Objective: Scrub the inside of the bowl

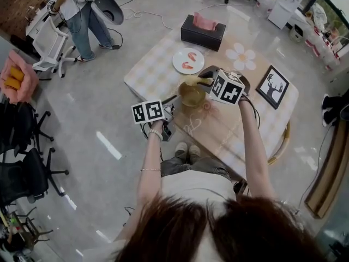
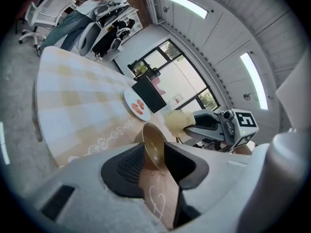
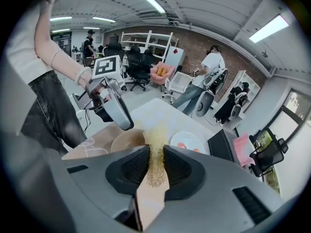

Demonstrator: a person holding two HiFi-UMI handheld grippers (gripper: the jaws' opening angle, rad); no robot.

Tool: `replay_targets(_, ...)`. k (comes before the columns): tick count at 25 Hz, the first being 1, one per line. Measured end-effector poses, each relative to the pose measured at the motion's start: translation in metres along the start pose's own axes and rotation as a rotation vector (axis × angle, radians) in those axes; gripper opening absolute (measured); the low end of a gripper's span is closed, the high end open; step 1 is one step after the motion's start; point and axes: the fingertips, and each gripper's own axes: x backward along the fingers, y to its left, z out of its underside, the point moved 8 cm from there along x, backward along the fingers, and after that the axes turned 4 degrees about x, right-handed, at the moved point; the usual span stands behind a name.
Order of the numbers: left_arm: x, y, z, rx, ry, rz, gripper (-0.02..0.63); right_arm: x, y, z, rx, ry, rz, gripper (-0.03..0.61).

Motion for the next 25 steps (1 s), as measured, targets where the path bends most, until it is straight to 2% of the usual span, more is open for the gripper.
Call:
replay_targets(4, -0.005, 0.002, 0.004, 0.024, 0.022, 0.002, 0.12, -0.004, -0.001, -0.004, 0.095, 0.045, -0.039, 0.078)
replay_targets(15, -0.009, 0.004, 0.011, 0.081, 0.049, 0.003, 0.12, -0.019, 0.003, -0.005, 0.269, 0.15, -0.147, 0.078)
replay_targets(25, -0.01, 0.006, 0.014, 0.113, 0.055, 0.004, 0.118, -0.03, 0.002, -0.009, 0.363, 0.206, -0.201, 0.078)
